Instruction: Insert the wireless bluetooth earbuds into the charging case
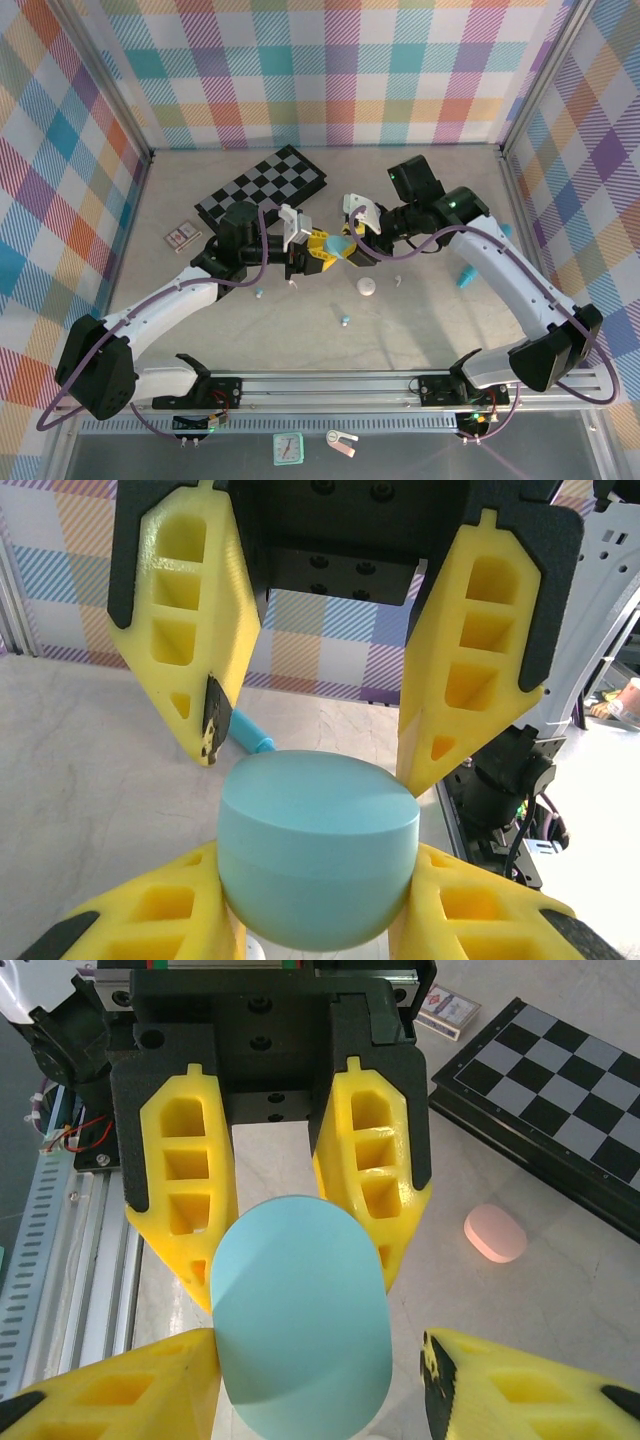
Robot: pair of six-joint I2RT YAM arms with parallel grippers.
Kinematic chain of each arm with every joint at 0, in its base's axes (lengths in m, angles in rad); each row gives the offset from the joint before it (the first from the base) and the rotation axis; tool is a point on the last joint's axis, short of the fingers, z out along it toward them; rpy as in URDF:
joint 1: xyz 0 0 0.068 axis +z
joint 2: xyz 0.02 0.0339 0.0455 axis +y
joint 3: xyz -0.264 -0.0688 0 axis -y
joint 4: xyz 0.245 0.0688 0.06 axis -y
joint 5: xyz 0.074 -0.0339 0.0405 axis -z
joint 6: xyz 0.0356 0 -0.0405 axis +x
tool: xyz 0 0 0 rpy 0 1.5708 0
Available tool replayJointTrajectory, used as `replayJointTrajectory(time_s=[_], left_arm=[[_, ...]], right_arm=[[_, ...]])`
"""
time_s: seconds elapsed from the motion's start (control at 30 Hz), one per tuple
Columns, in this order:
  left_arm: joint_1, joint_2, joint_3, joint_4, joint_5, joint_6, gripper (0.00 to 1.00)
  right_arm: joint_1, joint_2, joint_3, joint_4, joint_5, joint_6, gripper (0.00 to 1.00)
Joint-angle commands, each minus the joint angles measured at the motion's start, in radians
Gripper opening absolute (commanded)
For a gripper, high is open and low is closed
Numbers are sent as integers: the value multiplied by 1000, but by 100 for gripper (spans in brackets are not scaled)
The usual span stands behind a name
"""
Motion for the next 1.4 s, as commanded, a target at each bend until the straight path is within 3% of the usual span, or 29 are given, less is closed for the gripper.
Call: replayJointTrajectory(time_s=[0.0,0.5,0.9,1.2,1.37], left_arm=[[-12,-29,18,-2,44,21,27],[-12,-26,-2,53,38,-7,27],[-12,-12,-60,297,26,-157,27],[-8,7,-88,384,10,-198,27],[-7,13,-85,402,14,-208,27]], right_arm=[[-4,-19,-16,46,25,19,55],[-50,-65,-36,142,29,110,57],[-86,-105,-52,258,47,239,68],[-100,-173,-85,317,-19,280,74],[-98,-179,-107,292,-131,222,77]])
